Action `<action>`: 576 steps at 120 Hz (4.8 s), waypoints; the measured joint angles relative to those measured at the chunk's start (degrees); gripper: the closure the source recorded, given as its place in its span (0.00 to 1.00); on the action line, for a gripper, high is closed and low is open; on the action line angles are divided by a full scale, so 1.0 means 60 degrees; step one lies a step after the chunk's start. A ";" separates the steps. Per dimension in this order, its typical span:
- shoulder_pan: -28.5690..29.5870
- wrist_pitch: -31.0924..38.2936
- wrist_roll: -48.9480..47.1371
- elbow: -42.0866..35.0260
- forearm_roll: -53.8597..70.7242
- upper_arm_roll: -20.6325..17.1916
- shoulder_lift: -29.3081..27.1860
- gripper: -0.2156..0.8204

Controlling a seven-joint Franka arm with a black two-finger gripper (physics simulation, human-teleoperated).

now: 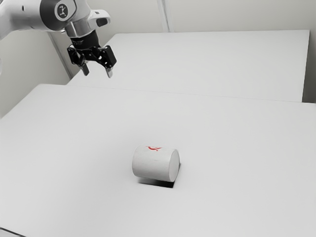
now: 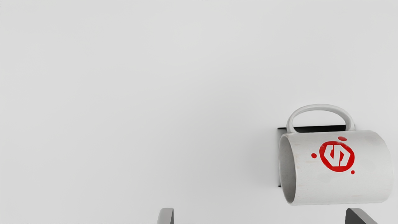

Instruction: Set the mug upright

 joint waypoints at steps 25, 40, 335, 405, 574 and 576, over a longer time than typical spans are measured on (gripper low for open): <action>0.0013 -0.0069 0.0007 -0.0003 0.0002 -0.0031 -0.0037 0.21; 0.0019 -0.0090 0.0010 -0.0141 -0.0016 -0.0073 -0.0140 0.21; 0.1607 0.2657 0.8456 -0.7435 -1.0731 -0.0083 0.0807 0.46; 0.1471 0.1849 0.9002 -0.7367 -1.1267 -0.0154 0.0813 0.87; 0.1567 0.6225 0.6978 -0.7287 -0.1700 -0.2207 -0.1136 0.97; 0.1572 0.6241 0.6955 -0.7293 -0.1675 -0.2211 -0.1142 0.97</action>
